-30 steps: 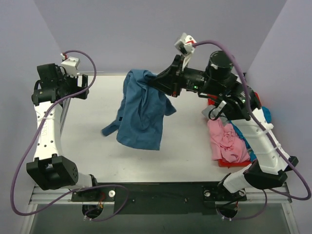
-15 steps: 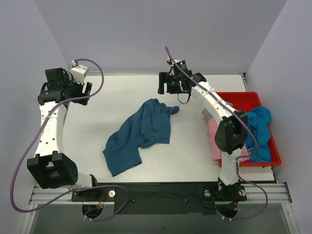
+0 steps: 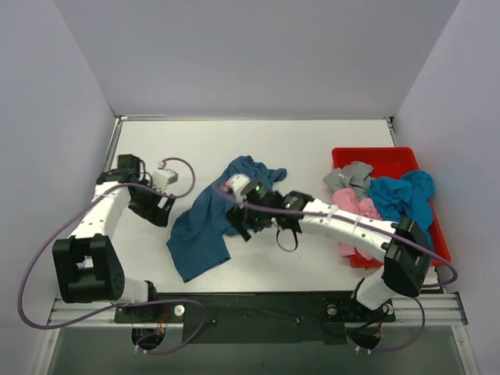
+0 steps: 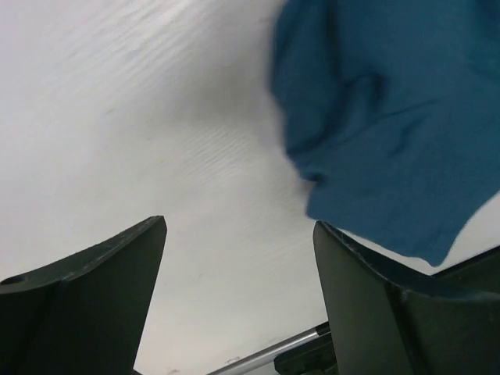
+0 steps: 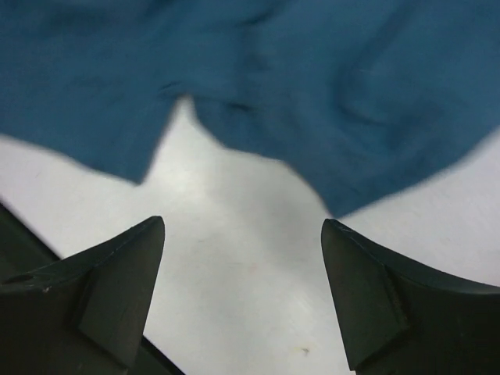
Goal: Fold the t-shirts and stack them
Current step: Move the tshirt to the center of the board, then flatten out the tshirt
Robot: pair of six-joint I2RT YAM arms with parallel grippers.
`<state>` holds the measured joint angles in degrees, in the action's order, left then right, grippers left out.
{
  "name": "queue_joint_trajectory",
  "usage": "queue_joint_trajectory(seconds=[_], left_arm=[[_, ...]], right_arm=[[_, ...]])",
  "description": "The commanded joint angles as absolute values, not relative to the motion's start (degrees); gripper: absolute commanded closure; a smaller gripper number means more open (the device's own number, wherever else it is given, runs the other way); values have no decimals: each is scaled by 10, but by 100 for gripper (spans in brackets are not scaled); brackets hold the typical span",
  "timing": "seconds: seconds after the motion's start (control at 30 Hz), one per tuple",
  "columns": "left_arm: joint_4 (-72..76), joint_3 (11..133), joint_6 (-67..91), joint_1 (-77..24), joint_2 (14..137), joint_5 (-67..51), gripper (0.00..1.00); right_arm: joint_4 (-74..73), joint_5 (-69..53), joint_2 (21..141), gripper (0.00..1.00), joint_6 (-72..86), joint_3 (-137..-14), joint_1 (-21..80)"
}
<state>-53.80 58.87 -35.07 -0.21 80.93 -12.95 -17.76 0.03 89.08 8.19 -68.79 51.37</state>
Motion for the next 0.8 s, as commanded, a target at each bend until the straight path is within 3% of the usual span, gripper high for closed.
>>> queue_joint_trajectory(seconds=[0.0, 0.2, 0.57, 0.6, 0.7, 0.73, 0.77], left_arm=[[-482, 656, -277, 149, 816, -174, 13], [-454, 659, -237, 149, 817, -120, 12], [-456, 664, -228, 150, 796, -105, 12], [-456, 667, -229, 149, 795, -105, 12], [-461, 675, -234, 149, 792, -112, 12], [-461, 679, -240, 149, 791, -116, 12], [-457, 682, -243, 149, 789, -119, 12]], right_arm=[[-65, -55, 899, 24, -121, -623, 653], [-148, -103, 1102, 24, -172, -822, 711], [-184, -119, 1240, 25, -203, -902, 700], [-192, -113, 1254, 30, -197, -909, 701], [-198, -133, 1264, 78, -178, -911, 697], [-198, -155, 1261, 83, -176, -913, 693], [-198, -163, 1259, 97, -166, -924, 690]])
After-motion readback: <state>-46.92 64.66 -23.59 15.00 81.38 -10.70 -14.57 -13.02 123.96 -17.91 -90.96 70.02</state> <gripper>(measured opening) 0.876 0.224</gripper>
